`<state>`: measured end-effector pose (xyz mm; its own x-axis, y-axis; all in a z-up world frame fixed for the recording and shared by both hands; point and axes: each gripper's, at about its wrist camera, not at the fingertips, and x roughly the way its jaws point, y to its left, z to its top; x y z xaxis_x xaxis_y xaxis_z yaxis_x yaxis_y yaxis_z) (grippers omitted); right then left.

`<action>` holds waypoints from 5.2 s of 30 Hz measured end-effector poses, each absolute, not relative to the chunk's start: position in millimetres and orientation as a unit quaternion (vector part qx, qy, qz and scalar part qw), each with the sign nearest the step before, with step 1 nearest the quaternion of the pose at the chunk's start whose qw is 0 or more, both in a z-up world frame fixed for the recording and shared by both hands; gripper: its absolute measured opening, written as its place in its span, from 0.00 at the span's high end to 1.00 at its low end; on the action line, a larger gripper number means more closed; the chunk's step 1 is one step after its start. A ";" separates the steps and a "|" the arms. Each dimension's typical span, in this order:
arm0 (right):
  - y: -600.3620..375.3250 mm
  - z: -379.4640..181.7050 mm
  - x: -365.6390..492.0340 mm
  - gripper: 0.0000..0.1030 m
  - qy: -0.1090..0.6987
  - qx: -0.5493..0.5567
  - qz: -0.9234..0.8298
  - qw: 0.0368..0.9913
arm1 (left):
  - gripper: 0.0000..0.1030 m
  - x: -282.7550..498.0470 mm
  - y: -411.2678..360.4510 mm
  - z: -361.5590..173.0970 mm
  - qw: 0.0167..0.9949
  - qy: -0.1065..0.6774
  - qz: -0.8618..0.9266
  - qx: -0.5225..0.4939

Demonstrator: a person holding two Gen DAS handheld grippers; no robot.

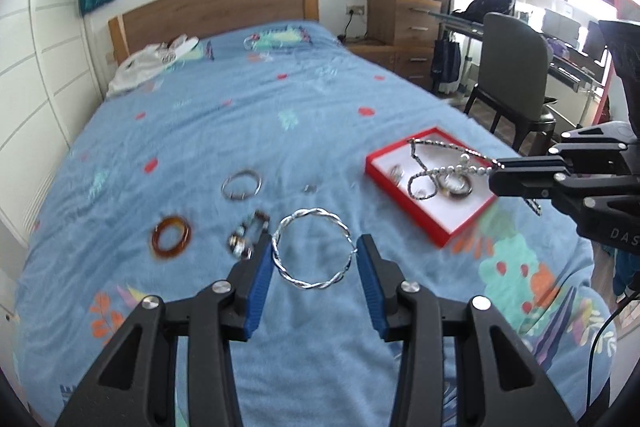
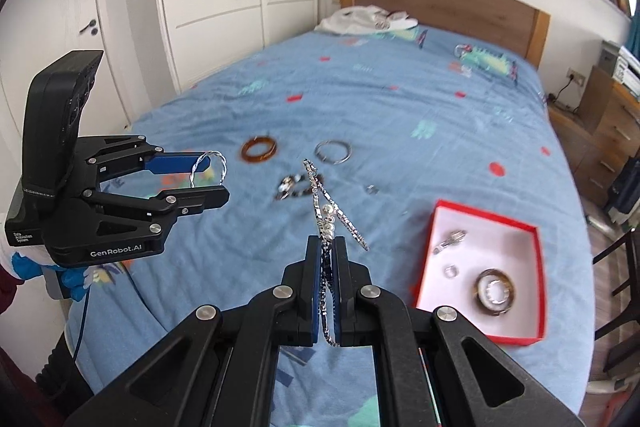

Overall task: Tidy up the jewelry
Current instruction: 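Grasp the second twisted silver hoop with the left gripper while the right gripper grasps the silver chain, then carry the hoop and chain into the red box and open both grippers, then withdraw both grippers from the box back over the remaining jewelry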

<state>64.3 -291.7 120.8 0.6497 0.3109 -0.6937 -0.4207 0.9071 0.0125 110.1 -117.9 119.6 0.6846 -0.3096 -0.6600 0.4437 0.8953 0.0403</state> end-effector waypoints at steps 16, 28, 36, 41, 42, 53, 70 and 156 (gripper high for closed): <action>-401.3 166.2 87.2 0.95 0.328 -0.028 0.127 0.935 | 0.62 157.4 -229.3 163.2 0.907 0.296 -0.272 0.123; -468.9 106.5 137.0 0.95 0.370 0.010 0.089 0.925 | 0.61 211.3 -308.2 97.3 0.872 0.356 -0.310 0.130; -507.4 43.1 162.0 0.95 0.415 0.040 0.075 0.906 | 0.61 238.1 -341.2 39.3 0.850 0.399 -0.312 0.145; -521.3 10.6 179.9 0.95 0.436 0.051 0.075 0.896 | 0.61 252.0 -356.3 12.5 0.839 0.416 -0.311 0.160; -523.1 4.3 185.4 0.95 0.439 0.053 0.077 0.894 | 0.61 254.7 -358.4 7.6 0.837 0.420 -0.311 0.162; -531.4 -37.2 218.8 0.95 0.466 0.059 0.081 0.879 | 0.61 271.3 -375.1 -43.7 0.813 0.462 -0.310 0.170; -538.3 -54.6 215.0 0.93 0.462 0.070 0.094 0.879 | 0.60 269.4 -378.5 -62.8 0.810 0.460 -0.316 0.180; -301.4 77.8 75.3 0.48 0.382 0.005 0.160 0.910 | 0.40 98.5 47.4 70.7 0.922 0.383 -0.037 0.049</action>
<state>75.3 -301.4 77.8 0.6566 0.2954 -0.6940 -0.2873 0.9487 0.1320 98.5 47.4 70.7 0.7042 -0.0304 -0.7093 0.1053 0.9925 0.0621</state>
